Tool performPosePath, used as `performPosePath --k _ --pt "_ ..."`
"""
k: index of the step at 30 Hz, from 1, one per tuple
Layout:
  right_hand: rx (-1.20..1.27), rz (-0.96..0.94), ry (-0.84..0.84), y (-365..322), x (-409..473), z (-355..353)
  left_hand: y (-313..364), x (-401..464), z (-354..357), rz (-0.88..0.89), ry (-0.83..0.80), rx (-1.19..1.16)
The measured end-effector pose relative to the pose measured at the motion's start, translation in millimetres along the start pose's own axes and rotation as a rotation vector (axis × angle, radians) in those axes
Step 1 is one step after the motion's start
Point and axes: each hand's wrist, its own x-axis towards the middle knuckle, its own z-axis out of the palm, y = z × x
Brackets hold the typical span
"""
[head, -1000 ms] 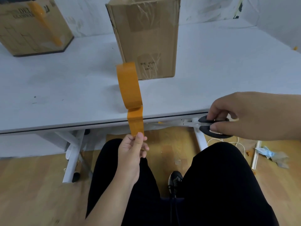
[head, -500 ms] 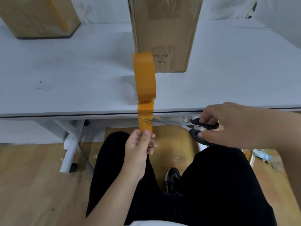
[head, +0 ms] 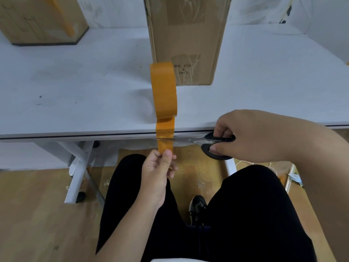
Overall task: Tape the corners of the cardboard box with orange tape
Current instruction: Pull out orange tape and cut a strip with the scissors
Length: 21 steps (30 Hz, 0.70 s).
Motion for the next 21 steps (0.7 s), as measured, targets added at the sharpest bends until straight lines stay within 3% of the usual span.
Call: performPosePath --k 6,12,16,21 --pt "0.027 -0.024 -0.022 6 3 -1 0 -1 -10 -0.004 0.019 0.07" --pt "0.102 -0.058 -0.007 29 -18 -19 9 -9 -35 0.012 -0.076 0.277" --pt "0.149 -0.059 0.152 50 -30 -35 36 -15 -43 0.118 -0.241 0.391" --pt "0.128 0.085 0.36 84 -26 -42 84 -20 -41 0.254 -0.407 0.447"
